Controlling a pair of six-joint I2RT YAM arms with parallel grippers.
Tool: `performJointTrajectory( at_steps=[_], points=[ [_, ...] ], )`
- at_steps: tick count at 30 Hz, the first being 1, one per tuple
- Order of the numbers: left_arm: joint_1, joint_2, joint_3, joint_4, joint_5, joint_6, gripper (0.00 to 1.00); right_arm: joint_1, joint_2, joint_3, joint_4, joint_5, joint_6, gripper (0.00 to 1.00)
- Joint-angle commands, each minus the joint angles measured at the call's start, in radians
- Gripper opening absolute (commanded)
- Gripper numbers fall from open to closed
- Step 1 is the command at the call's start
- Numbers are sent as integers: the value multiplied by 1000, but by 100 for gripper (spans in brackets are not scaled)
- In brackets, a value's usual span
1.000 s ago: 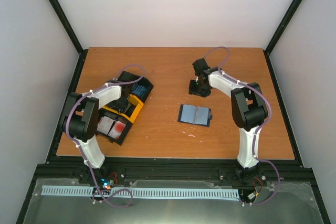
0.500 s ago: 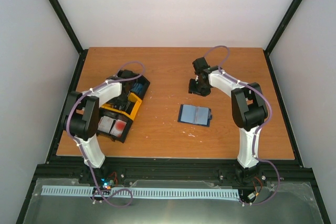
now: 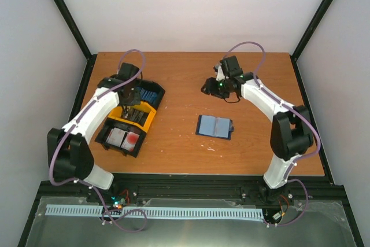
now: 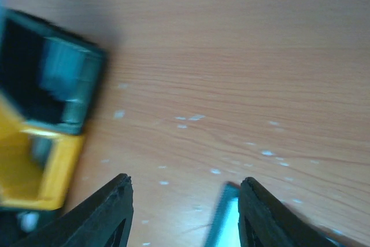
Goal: Put the credit cards into the card holder
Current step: Pick up the credit card from the storage box.
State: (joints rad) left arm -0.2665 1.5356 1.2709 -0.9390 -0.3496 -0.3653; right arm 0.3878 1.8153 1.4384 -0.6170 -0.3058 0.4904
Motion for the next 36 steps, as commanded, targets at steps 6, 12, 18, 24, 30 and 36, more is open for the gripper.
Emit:
performJointTrajectory(
  at_steps=[6,12,18,24,30,36],
  points=[
    [7,-192,40,380,909,124,1,71,-170,-147,526,-445,121,67],
    [7,-236,18,591,1298,57,1,109,-220,-188,842,-530,317,74],
    [7,-265,-13,743,1521,-47,1,129,-292,-261,1061,-557,458,72],
    [7,-308,-51,867,1568,-139,1,155,-349,-328,1113,-544,466,53],
    [7,-326,-52,872,1493,-177,1,156,-433,-413,1136,-499,474,45],
    [7,-339,-77,964,1489,-261,1,160,-468,-443,1174,-550,483,44]
  ],
)
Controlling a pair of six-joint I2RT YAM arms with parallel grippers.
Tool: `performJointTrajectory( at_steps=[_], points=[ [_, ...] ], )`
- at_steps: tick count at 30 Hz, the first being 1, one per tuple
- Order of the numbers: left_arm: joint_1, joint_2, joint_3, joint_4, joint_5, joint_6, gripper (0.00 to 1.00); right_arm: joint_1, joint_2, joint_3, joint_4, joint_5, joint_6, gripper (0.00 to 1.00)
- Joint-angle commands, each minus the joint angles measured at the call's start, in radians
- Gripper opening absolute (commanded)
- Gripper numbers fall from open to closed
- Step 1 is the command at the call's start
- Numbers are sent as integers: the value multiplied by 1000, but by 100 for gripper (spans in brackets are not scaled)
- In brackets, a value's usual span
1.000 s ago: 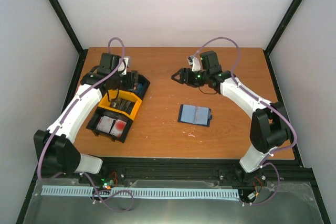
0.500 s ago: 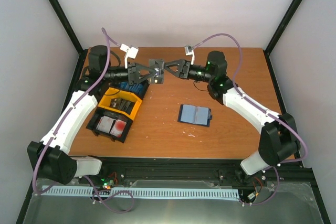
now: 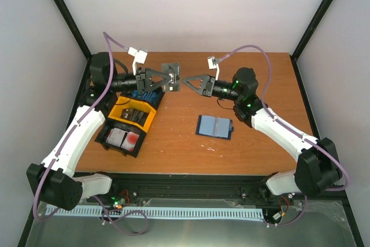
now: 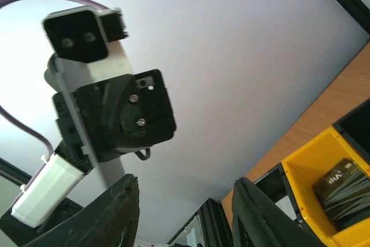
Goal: Put the credit cards into the card holder
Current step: Pick up the credit card from the storage box, then place the credit card in the storage box.
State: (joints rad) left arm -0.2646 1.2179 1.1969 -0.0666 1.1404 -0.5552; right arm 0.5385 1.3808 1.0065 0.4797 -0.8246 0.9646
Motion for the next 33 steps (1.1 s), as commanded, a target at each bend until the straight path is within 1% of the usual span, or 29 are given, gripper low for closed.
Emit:
performJointTrajectory(
  at_steps=[1,5,8,12,15,18,21,25,27,30,33],
  points=[
    [5,-22,-4,100,4,-79,1,11,-35,-15,94,-41,13,44],
    [5,-24,-10,120,19,-100,1,28,-33,-2,116,-70,5,40],
    [5,-27,-18,144,30,-117,1,42,-19,18,82,-71,-19,33],
    [5,-28,-20,150,34,-122,1,48,-5,18,81,-76,-17,25],
    [5,-27,-23,156,42,-123,1,49,-5,19,66,-67,-23,20],
    [5,-27,-23,157,43,-124,1,51,-3,25,47,-62,-35,19],
    [5,-29,-23,139,17,-112,1,51,-8,18,55,-58,-36,20],
    [5,-39,-26,117,-60,-104,1,51,-45,-7,81,-27,-45,28],
    [5,-39,-25,115,-67,-102,1,50,-56,-14,76,-14,-52,34],
    [5,-37,-25,108,-68,-97,1,51,-61,-19,72,-9,-55,39],
    [5,-37,-25,107,-64,-98,0,51,-58,-19,75,-13,-52,40]
  ],
)
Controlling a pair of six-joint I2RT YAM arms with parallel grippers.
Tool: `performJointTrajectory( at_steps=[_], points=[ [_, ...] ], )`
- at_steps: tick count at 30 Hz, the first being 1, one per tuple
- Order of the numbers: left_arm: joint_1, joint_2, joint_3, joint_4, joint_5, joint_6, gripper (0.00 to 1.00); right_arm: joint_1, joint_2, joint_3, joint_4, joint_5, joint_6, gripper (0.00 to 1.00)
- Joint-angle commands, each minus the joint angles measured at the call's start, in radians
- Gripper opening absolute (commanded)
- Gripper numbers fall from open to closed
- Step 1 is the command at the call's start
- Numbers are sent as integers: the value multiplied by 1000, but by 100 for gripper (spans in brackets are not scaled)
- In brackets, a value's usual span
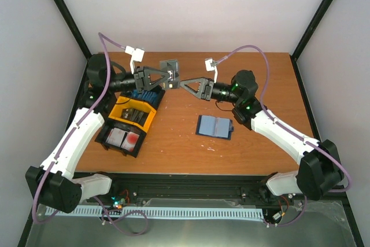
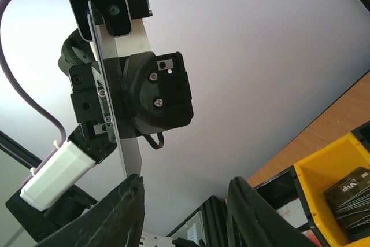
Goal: Put the credit cards into the card holder
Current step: Place the credit card in the storage box.
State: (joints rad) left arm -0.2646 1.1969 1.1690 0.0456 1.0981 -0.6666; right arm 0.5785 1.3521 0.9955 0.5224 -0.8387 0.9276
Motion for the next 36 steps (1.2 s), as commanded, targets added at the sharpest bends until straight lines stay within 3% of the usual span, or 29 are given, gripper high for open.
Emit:
performJointTrajectory(
  at_steps=[1,13,36],
  points=[
    [5,-17,2,-6,-23,13,1,11,-28,-7,33,2,-15,40],
    [5,-17,1,-24,-40,28,1,11,-37,-20,43,29,-26,22],
    [5,-2,-12,7,11,16,1,12,-15,11,34,-18,-26,25]
  ],
)
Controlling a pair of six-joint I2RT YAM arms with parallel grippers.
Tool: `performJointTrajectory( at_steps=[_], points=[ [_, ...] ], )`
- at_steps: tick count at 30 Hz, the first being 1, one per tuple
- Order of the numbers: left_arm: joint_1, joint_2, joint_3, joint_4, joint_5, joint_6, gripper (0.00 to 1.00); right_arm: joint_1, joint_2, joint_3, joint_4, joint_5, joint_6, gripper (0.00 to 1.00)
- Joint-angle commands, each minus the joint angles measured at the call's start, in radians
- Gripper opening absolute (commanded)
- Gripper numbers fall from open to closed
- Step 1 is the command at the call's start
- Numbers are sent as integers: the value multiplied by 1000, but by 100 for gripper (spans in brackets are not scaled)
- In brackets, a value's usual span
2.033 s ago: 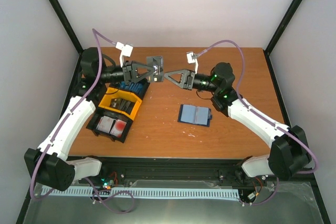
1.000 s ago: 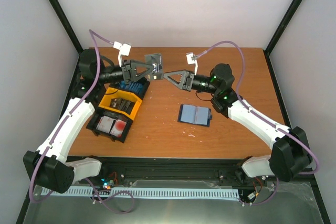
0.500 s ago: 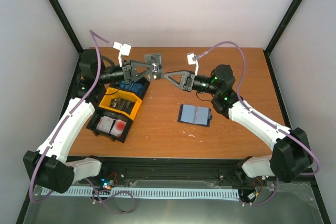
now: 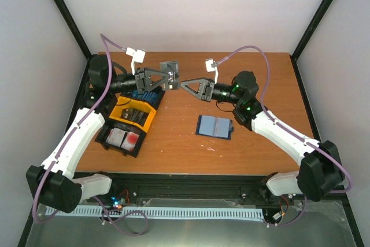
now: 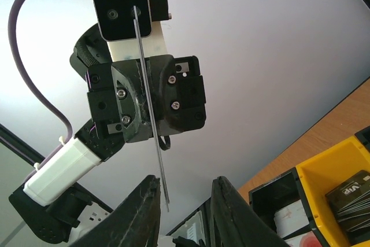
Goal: Put the credit cards into the card holder
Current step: Place the credit card in the storage box.
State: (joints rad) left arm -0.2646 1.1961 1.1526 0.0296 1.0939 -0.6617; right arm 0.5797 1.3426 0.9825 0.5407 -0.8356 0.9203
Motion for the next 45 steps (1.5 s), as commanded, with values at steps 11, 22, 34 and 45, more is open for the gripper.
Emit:
performJointTrajectory(
  at_steps=[11,22,34,45],
  points=[
    [5,2,-3,51,54,-10,1,17,12,41,-46,-7,-42,21],
    [5,2,-10,69,69,-25,1,37,28,79,-139,0,-99,18],
    [5,2,-14,68,56,-26,1,65,36,114,-217,23,-157,20],
    [5,1,-30,109,103,-53,1,74,61,127,-148,3,-123,24]
  ],
)
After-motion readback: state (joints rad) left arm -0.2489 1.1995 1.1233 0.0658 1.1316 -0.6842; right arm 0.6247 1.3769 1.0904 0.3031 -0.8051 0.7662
